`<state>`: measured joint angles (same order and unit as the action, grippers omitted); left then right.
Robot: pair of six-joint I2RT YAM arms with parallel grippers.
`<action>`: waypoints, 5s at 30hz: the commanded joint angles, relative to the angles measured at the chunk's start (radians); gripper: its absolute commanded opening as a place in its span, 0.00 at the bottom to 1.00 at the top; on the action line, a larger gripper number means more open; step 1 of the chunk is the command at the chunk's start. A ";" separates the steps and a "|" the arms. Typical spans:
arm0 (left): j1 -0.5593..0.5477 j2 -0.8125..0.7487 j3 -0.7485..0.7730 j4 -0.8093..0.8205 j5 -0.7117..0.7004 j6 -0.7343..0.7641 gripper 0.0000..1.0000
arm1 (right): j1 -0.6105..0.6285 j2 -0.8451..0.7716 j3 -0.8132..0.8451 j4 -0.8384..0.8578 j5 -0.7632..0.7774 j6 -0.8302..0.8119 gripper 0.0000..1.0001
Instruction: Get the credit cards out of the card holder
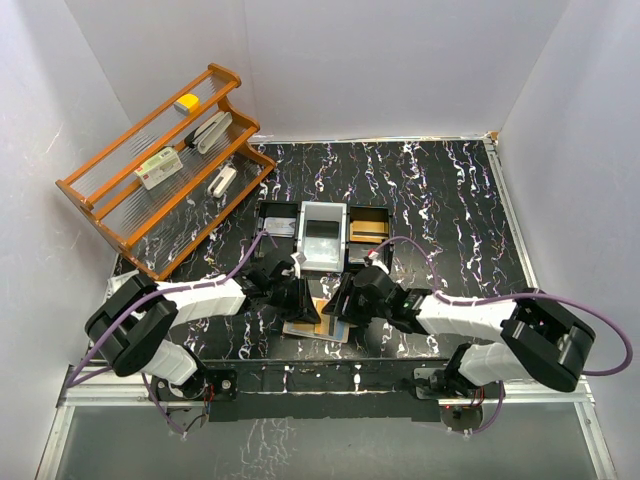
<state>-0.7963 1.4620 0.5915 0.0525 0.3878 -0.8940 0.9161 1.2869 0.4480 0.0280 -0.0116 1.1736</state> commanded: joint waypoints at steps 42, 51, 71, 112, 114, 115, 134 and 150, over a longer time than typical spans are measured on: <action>-0.003 -0.034 0.029 0.015 0.026 -0.005 0.00 | -0.002 0.077 0.174 -0.140 -0.004 -0.074 0.49; -0.003 0.003 0.024 0.067 0.084 -0.024 0.09 | -0.004 0.080 0.062 -0.145 0.061 0.010 0.41; -0.003 -0.088 0.038 -0.076 -0.107 0.013 0.00 | -0.015 -0.015 0.010 -0.152 0.080 0.061 0.43; 0.209 -0.363 -0.204 0.556 0.275 -0.220 0.00 | -0.280 -0.360 -0.072 0.330 -0.420 -0.120 0.75; 0.211 -0.360 -0.199 0.572 0.285 -0.223 0.00 | -0.280 -0.366 -0.073 0.371 -0.451 -0.122 0.75; 0.210 -0.360 -0.195 0.572 0.287 -0.222 0.00 | -0.280 -0.365 -0.072 0.388 -0.465 -0.124 0.75; 0.210 -0.326 -0.119 0.600 0.406 -0.217 0.00 | -0.293 -0.258 -0.039 0.498 -0.547 -0.113 0.62; 0.210 -0.331 -0.134 0.658 0.454 -0.247 0.00 | -0.348 -0.150 -0.088 0.839 -0.740 0.033 0.24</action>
<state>-0.5911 1.1538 0.4400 0.6571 0.8143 -1.1290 0.5716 1.1305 0.3626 0.7044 -0.7116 1.1629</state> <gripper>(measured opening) 0.009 0.281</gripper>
